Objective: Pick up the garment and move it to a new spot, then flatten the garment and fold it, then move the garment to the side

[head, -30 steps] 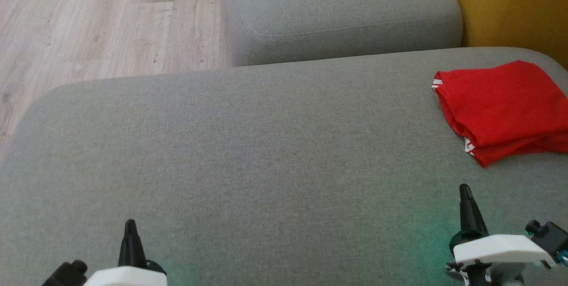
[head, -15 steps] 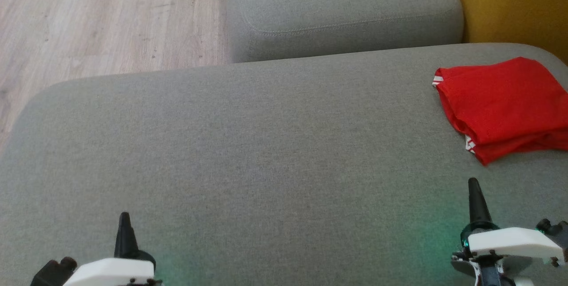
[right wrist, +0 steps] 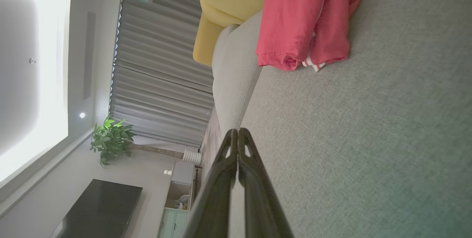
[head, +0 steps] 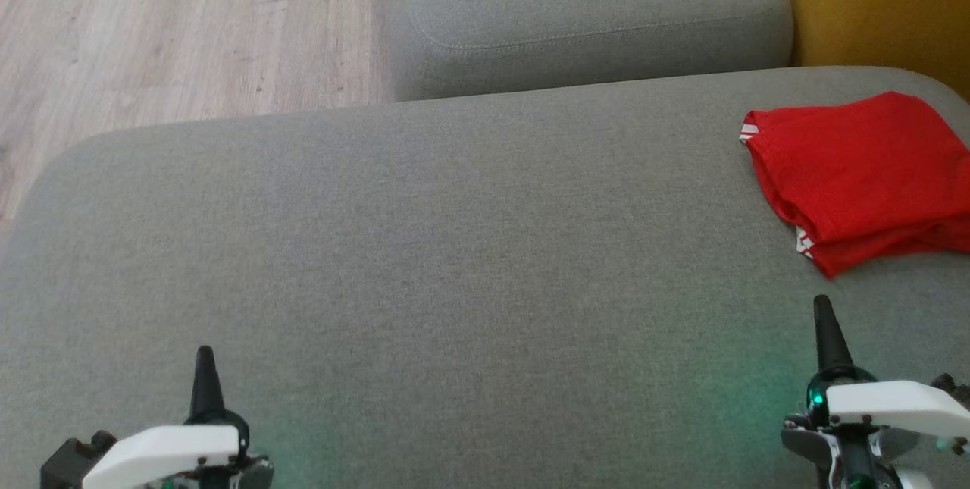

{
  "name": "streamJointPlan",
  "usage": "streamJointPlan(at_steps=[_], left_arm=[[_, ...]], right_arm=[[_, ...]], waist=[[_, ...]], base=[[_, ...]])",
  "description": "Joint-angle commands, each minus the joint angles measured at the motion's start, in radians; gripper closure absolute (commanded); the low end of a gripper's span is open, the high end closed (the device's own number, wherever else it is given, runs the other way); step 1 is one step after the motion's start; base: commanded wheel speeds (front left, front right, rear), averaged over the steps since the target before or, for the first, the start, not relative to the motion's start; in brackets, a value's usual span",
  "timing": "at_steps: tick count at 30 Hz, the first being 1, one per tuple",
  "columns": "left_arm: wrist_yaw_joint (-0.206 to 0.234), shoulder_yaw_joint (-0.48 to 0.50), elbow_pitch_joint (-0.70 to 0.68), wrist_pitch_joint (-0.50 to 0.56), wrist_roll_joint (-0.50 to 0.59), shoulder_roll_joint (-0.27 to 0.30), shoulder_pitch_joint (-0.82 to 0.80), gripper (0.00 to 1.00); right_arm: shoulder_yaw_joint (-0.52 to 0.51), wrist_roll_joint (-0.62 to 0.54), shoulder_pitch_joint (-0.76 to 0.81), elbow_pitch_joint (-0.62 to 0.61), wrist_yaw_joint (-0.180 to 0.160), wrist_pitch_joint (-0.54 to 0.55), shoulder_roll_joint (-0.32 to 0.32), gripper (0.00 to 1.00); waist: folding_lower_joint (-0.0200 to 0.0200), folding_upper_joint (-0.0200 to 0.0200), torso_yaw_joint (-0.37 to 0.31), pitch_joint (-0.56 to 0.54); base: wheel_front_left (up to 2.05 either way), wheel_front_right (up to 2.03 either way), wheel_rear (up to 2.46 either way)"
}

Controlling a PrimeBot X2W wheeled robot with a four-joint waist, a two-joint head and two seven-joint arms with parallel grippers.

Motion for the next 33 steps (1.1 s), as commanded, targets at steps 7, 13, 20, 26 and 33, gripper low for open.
streamJointPlan(at_steps=[7,13,20,26,33], left_arm=[[-0.021,0.047,-0.023,0.025,-0.093,0.009,-0.073,1.0],[-0.033,0.062,-0.021,0.043,-0.165,0.008,-0.087,1.0],[-0.047,0.078,-0.018,0.064,-0.249,0.008,-0.104,1.0],[-0.059,0.092,-0.015,0.082,-0.321,0.007,-0.118,1.0],[-0.068,0.104,-0.014,0.096,-0.373,0.006,-0.128,1.0]], right_arm=[[-0.001,0.094,-0.072,-0.043,-0.001,0.024,-0.02,1.0],[-0.013,0.165,-0.082,-0.047,-0.001,0.041,-0.02,1.0],[-0.028,0.248,-0.093,-0.051,-0.001,0.062,-0.019,1.0],[-0.041,0.318,-0.103,-0.055,-0.001,0.08,-0.019,1.0],[-0.051,0.369,-0.11,-0.058,-0.001,0.094,-0.018,1.0]], waist=[[0.0,0.0,-0.001,0.006],[0.0,0.0,-0.001,0.011],[0.0,0.0,-0.002,0.018],[0.0,0.0,-0.002,0.023],[0.0,0.0,-0.003,0.027]], base=[[0.0,0.0,0.0],[0.0,0.0,0.0],[0.0,0.0,0.0],[0.0,0.0,0.0],[0.0,0.0,0.0]])
